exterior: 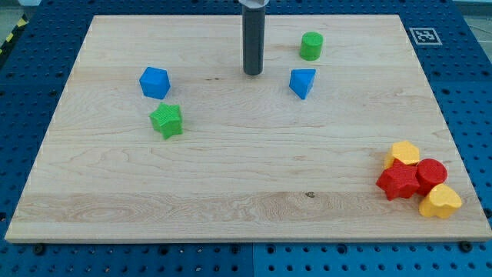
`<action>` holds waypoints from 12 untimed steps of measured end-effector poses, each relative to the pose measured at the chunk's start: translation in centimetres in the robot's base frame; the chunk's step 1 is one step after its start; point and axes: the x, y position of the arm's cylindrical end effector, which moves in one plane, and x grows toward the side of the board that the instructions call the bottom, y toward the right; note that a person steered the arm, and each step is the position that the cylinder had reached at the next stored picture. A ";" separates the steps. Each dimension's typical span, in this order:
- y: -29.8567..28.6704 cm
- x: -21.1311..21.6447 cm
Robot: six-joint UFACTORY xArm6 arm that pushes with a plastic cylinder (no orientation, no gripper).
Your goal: Move the blue triangle to the down
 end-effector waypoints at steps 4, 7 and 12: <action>4.5 -0.5; 6.1 1.4; 7.3 4.6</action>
